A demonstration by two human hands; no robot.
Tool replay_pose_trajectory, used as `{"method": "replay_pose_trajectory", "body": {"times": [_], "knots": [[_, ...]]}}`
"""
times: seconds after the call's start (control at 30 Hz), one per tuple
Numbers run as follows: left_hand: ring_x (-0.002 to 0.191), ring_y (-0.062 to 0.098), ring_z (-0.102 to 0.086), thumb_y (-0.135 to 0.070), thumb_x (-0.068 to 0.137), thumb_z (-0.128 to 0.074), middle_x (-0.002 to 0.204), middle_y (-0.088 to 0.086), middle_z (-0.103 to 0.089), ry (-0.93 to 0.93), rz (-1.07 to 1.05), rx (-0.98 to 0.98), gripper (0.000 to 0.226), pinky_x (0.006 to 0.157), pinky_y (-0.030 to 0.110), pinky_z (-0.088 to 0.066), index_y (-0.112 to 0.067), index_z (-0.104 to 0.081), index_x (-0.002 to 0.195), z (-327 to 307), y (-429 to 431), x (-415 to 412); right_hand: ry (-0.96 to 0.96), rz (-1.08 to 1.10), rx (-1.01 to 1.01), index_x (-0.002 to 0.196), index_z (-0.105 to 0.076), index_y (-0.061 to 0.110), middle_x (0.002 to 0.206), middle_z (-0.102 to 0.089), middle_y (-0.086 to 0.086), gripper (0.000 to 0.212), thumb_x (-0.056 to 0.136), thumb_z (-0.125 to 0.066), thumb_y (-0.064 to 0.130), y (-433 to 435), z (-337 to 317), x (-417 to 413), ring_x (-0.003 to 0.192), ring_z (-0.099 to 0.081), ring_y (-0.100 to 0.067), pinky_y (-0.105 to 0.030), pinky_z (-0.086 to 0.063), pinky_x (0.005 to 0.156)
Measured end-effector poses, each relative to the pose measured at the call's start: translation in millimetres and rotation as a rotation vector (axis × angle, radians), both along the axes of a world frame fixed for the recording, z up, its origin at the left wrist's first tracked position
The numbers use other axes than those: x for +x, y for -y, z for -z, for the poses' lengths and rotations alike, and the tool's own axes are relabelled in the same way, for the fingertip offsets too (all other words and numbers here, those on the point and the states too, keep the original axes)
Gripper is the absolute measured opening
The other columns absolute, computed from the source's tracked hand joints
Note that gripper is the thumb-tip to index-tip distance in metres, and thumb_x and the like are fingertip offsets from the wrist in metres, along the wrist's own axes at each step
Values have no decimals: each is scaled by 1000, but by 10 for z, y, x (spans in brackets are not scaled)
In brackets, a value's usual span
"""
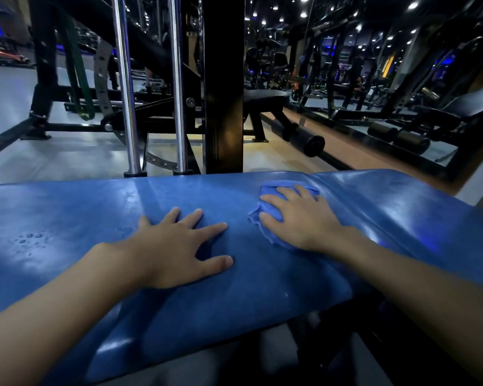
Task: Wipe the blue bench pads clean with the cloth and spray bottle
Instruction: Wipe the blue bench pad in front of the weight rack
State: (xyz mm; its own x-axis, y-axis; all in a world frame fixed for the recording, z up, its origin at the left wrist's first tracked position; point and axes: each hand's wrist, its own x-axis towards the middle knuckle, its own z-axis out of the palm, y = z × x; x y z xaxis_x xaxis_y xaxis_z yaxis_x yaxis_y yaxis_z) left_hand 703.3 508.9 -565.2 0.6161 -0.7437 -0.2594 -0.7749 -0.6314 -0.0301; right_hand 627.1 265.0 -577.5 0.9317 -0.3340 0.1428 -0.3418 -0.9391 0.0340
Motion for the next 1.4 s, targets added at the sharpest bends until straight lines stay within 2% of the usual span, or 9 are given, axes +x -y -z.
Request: {"method": "replay_pose_trajectory", "body": {"times": [0.17,0.3,0.4,0.63,0.8,0.97,1.07,1.27,1.4], "knots": [[152,26,2,-95,49,15,165,-10,5,34,33,-12,105,113,61,-18,-58,14,146,55,12,36,83,-25,-6,83,-59,40,91,-62,13,32,79,-30,51,191,-33,793,95,-62,-21,-41,-50,79],[152,26,8,-92,51,15,165,-10,12,39,34,6,100,115,62,-15,-58,19,145,67,7,27,34,53,26,87,-55,36,107,-59,9,46,71,-17,56,287,-41,1203,107,-52,-26,-50,-42,88],[152,25,9,-91,55,10,165,-10,11,35,17,12,97,115,61,-14,-58,16,146,38,14,-4,13,84,63,72,-52,32,94,-60,9,42,66,-18,55,324,-41,1292,96,-53,-24,-47,-43,83],[153,26,3,-98,54,6,165,-10,4,5,7,-8,100,114,61,-16,-61,9,146,34,4,0,61,-51,62,96,-64,35,101,-62,9,35,85,-33,46,163,-79,651,95,-51,-19,-42,-48,82],[153,26,3,-92,74,-13,167,-9,4,-5,-25,-14,83,115,63,-13,-60,3,149,18,26,1,-43,-51,49,133,-44,41,143,-44,6,46,94,-27,57,-35,-26,-92,135,-31,-25,-49,-34,104],[153,27,3,-87,80,-20,167,-9,3,-26,-36,-46,79,116,65,-9,-58,-1,151,10,12,-28,-126,-48,-44,150,-22,47,163,-16,9,89,70,5,75,-309,-64,-812,152,-8,-23,-47,-24,116],[154,26,5,-90,73,-14,167,-8,2,-22,-51,-92,85,115,67,-6,-57,-5,150,5,-23,-28,-152,-51,-22,151,-7,50,165,1,11,91,67,7,81,-365,-130,-977,152,7,-19,-53,-5,120],[153,28,6,-94,71,-12,166,-9,6,-16,-123,-20,82,112,70,-8,-64,4,146,21,-85,101,-62,-41,-62,144,-26,51,159,-23,13,81,72,-1,79,-327,-7,-631,148,-15,-22,-51,-30,110],[152,30,4,-95,69,-8,166,-8,6,-4,-94,1,85,110,70,-14,-63,7,146,40,-66,129,-42,-42,-25,138,-36,48,151,-36,9,58,87,-17,68,-125,-2,37,139,-27,-24,-51,-32,105]]}}
